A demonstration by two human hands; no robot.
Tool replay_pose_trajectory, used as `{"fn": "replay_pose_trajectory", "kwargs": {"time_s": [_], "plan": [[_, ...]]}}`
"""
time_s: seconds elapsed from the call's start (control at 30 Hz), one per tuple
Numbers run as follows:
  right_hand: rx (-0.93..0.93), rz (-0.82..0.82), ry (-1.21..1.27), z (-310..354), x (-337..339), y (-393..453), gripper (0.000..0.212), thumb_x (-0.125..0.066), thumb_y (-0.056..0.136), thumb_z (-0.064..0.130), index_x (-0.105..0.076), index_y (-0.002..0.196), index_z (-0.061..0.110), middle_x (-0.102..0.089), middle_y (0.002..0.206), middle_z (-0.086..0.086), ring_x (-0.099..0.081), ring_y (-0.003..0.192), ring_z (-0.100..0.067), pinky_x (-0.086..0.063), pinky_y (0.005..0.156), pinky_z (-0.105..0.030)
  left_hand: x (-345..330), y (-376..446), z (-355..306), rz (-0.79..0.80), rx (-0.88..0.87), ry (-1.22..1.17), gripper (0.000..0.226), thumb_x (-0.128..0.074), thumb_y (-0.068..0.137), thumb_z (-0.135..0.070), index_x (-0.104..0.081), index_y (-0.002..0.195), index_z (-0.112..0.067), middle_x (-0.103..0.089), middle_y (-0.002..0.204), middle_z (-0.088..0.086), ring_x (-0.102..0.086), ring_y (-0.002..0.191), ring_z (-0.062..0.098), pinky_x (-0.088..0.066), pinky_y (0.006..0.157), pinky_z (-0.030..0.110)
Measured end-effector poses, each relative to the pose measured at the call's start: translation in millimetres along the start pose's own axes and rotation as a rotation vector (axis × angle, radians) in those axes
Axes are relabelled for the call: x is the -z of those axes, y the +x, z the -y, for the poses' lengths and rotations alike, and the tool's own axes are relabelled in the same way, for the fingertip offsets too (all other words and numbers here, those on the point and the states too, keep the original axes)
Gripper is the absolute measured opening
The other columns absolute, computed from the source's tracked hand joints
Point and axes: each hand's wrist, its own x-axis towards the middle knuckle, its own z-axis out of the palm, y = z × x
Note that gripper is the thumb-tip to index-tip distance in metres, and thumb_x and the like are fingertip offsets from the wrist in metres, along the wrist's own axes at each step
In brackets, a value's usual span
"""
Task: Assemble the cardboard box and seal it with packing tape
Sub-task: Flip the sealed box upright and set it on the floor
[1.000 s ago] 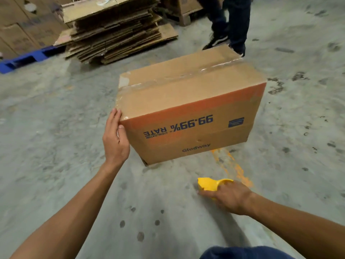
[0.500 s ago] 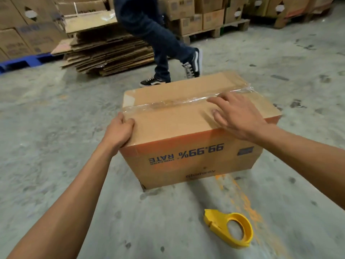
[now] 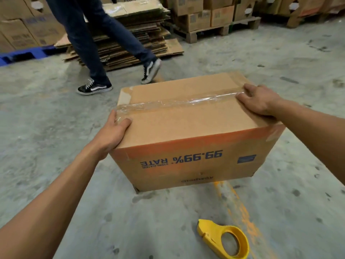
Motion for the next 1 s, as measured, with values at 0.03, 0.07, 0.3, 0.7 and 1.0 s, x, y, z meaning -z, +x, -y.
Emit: {"fn": "replay_pose_trajectory", "kwargs": {"time_s": [0.03,0.07,0.3,0.7,1.0], "plan": [[-0.028,0.009,0.017,-1,0,3,0.067,-0.034,0.097,0.057,-0.032,0.152,0.018,-0.036,0.154,-0.020,-0.038,0.137,-0.040,-0.031,0.112,-0.042,1,0,-1,0.002,0.018,-0.005,0.064,-0.046,0.097,-0.045,-0.017,0.152,-0.033,-0.045,0.131,-0.009,-0.057,0.089,0.010,-0.043,0.074,0.027],[-0.050,0.017,0.029,0,1,4,0.069,-0.034,0.095,0.058,-0.030,0.153,0.019,-0.037,0.154,-0.019,-0.039,0.136,-0.040,-0.032,0.112,-0.043,2,3,-1,0.013,0.034,0.003,0.066,-0.047,0.096,-0.048,-0.016,0.152,-0.036,-0.046,0.130,-0.006,-0.058,0.091,0.014,-0.045,0.076,0.030],[-0.099,0.200,0.378,-5,1,2,0.087,-0.050,0.087,0.065,-0.009,0.157,0.033,-0.029,0.160,-0.006,-0.044,0.134,-0.034,-0.041,0.100,-0.039,26,39,-15,0.071,0.164,0.128,0.076,-0.048,0.085,-0.069,-0.018,0.150,-0.045,-0.043,0.148,0.004,-0.055,0.114,0.028,-0.046,0.099,0.042],[0.048,0.108,0.448,9,10,1,0.092,-0.056,0.083,0.063,-0.013,0.157,0.030,-0.029,0.161,-0.005,-0.038,0.140,-0.030,-0.031,0.113,-0.039,43,14,-15,-0.093,0.086,0.196,0.066,-0.052,0.086,-0.062,-0.043,0.143,-0.029,-0.057,0.132,0.001,-0.058,0.105,0.024,-0.045,0.092,0.037],[0.340,-0.100,0.689,20,-20,-28,0.106,-0.067,0.085,0.049,0.013,0.154,0.039,-0.015,0.164,0.008,-0.028,0.145,-0.020,-0.027,0.117,-0.043,44,-15,14,-0.505,-0.151,0.121,0.084,-0.049,0.082,-0.071,0.000,0.148,-0.053,-0.039,0.154,0.003,-0.044,0.133,0.036,-0.035,0.110,0.053]]}}
